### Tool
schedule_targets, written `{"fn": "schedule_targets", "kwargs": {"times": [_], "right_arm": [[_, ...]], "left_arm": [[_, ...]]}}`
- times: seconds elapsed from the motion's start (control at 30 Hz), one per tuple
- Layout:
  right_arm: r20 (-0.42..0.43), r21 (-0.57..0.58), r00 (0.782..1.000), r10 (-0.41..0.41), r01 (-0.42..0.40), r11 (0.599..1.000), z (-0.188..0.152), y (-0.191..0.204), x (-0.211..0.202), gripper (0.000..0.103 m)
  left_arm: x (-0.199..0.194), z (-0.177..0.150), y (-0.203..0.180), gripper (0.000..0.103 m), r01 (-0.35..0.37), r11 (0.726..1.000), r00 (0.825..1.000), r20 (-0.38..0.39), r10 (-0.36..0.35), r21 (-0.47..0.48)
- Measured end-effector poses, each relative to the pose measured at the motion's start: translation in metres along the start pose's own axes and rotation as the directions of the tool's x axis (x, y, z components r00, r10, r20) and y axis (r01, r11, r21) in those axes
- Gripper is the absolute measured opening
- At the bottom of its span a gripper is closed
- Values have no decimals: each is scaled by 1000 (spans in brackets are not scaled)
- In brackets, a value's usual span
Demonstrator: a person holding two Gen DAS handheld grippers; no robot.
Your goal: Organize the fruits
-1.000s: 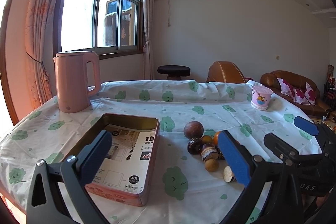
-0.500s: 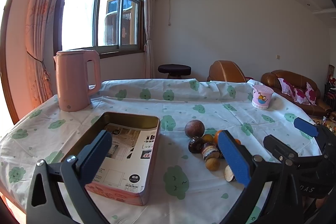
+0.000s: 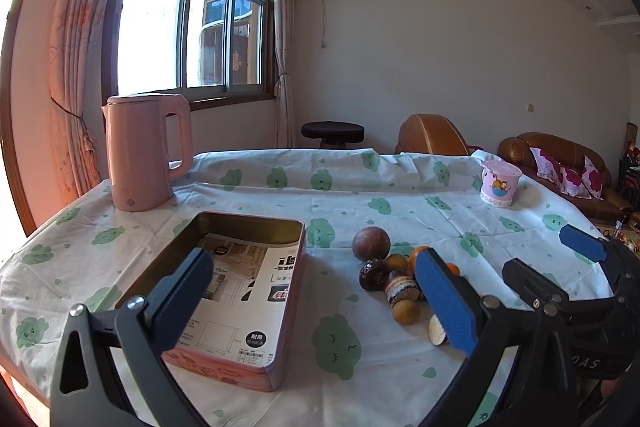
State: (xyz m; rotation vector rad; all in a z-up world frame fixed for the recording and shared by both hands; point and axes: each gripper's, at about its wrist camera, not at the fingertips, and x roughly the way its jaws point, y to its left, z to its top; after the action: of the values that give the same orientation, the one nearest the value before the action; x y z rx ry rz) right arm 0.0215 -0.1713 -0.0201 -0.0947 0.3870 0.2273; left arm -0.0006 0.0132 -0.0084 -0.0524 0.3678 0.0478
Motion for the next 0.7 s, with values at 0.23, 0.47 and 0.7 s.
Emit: {"fn": "schedule_targets", "kwargs": {"times": [0.23,0.47,0.7], "right_arm": [[-5,8,1000,4,-4,1000,0,-3,3,102],[-23,26,1000,11,-11,1000,-11,-15,8,102],[-85,25,996,32,-30,999,-32,-24,19,101]], "left_arm": [[3,-1,-5,103,-1,1000,1000,-11,1,2],[10,-6,-11,103,16,1000,999,-34,-16,9],[28,-22,-23,103,77,997,990,-114,-77,1]]}}
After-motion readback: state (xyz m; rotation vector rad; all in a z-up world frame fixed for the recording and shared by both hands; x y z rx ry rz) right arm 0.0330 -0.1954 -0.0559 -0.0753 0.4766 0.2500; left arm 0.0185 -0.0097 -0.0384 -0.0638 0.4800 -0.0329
